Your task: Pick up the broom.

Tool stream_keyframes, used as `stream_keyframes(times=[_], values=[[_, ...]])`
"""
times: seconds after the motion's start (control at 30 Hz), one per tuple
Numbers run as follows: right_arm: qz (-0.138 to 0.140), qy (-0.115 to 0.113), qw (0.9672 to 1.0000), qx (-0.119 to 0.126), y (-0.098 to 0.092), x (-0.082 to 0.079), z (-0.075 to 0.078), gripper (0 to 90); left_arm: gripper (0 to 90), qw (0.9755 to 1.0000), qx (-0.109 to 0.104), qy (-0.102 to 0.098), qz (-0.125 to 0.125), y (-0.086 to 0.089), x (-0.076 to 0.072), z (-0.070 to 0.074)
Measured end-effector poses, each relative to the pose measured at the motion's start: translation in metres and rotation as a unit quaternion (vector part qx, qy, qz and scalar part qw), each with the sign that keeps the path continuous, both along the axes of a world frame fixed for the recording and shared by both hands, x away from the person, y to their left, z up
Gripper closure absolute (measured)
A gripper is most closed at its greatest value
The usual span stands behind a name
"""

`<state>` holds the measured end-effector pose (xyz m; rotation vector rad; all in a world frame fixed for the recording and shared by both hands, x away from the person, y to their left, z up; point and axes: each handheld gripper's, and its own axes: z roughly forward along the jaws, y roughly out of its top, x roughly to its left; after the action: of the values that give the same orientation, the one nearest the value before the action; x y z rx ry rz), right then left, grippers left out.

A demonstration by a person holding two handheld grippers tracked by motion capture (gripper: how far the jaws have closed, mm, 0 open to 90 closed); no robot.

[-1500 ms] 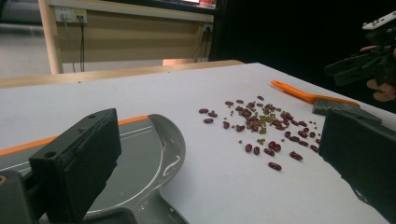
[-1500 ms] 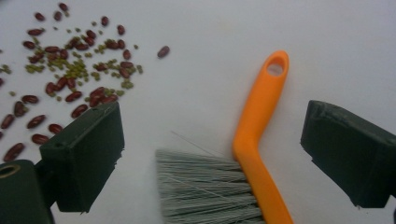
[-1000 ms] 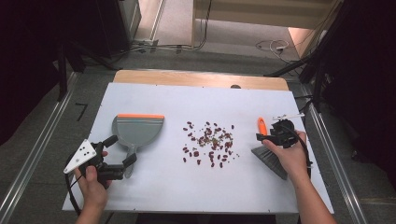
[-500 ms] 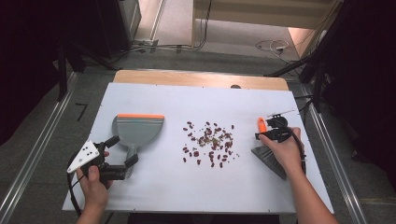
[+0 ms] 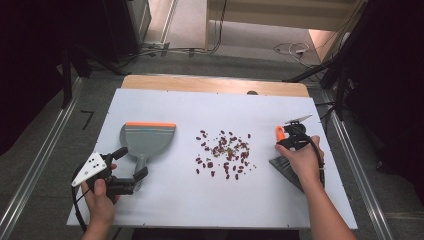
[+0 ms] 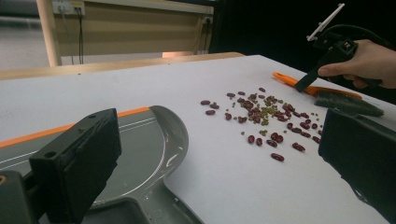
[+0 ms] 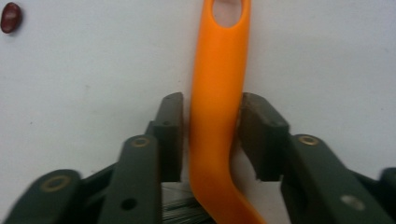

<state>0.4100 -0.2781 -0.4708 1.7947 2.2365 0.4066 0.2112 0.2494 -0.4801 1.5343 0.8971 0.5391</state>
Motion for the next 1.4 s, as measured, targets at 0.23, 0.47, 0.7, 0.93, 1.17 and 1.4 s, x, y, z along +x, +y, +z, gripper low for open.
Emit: stream_keyframes(times=[0.23, 0.47, 0.7, 0.93, 1.17, 1.4], values=[[0.015, -0.009, 0.9997, 0.015, -0.006, -0.001, -0.001, 67.0, 0.0, 0.9999, 0.010, -0.003, -0.001, -0.003, 0.000, 0.002], [0.024, -0.043, 0.9979, 0.041, -0.014, -0.010, -0.004, 67.4, 0.0, 0.9997, 0.022, -0.014, -0.002, -0.011, -0.002, 0.012], [0.034, -0.115, 0.9886, 0.091, -0.026, -0.030, 0.006, 67.4, 0.0, 0.9988, 0.037, -0.026, -0.016, -0.027, -0.005, 0.026], [0.028, -0.208, 0.9658, 0.152, -0.046, -0.060, 0.015, 67.6, 0.0, 0.9978, 0.040, -0.043, -0.032, -0.040, -0.009, 0.038], [0.026, -0.285, 0.9391, 0.190, -0.059, -0.085, 0.021, 67.5, 0.0, 0.9966, 0.039, -0.052, -0.051, -0.060, -0.008, 0.048], [0.013, -0.330, 0.9166, 0.224, -0.072, -0.101, 0.025, 67.5, 0.0, 0.9949, 0.043, -0.063, -0.065, -0.077, -0.003, 0.057]])
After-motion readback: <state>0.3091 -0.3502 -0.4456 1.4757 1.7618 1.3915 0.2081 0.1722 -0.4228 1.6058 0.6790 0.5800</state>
